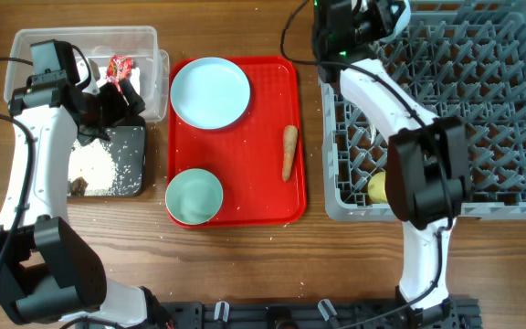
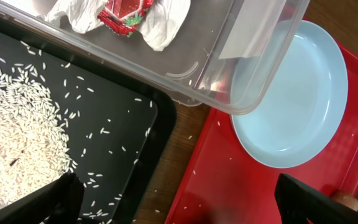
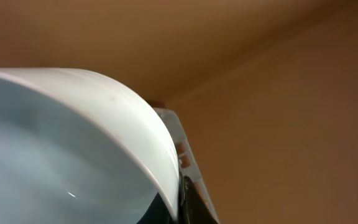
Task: Sort waste into correct bins and load items into the dishwasher rack
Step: 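Grasp the light-blue bowl with right gripper and set it in the rack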
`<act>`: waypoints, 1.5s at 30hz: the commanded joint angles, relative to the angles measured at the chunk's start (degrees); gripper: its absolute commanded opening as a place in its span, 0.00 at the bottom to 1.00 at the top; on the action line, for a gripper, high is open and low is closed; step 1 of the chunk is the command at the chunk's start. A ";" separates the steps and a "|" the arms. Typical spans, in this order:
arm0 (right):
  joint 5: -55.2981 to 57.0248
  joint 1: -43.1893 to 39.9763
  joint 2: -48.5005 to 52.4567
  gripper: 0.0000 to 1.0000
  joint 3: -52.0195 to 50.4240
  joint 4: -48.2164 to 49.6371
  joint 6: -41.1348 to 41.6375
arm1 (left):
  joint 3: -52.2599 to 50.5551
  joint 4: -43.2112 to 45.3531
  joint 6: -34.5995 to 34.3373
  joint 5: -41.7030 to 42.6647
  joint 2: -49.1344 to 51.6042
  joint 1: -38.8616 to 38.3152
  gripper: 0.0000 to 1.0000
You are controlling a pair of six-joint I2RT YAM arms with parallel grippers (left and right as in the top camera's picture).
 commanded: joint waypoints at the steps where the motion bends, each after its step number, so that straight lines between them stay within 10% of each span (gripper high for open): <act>1: 0.28 0.13 2.08 0.04 0.33 0.57 -1.81 | 0.68 0.00 0.31 0.07 -1.25 0.24 1.00; 9: -10.58 2.12 2.38 0.04 0.33 -12.20 6.25 | 0.68 0.00 0.31 0.07 -1.25 0.24 1.00; 17: -11.37 4.46 2.38 0.73 0.33 -15.28 5.88 | 0.70 0.00 0.31 0.07 -1.25 0.24 1.00; 27: -17.31 7.96 -2.58 0.86 0.39 -16.59 9.66 | 0.70 0.02 0.31 0.07 -1.25 0.24 1.00; 38: -108.15 8.07 -17.70 0.89 -0.48 -46.49 39.19 | 0.70 0.00 0.31 0.07 -1.25 0.24 1.00; 45: -93.61 15.41 -17.44 0.84 -8.00 -49.05 56.30 | 0.70 0.00 0.31 0.07 -1.25 0.24 1.00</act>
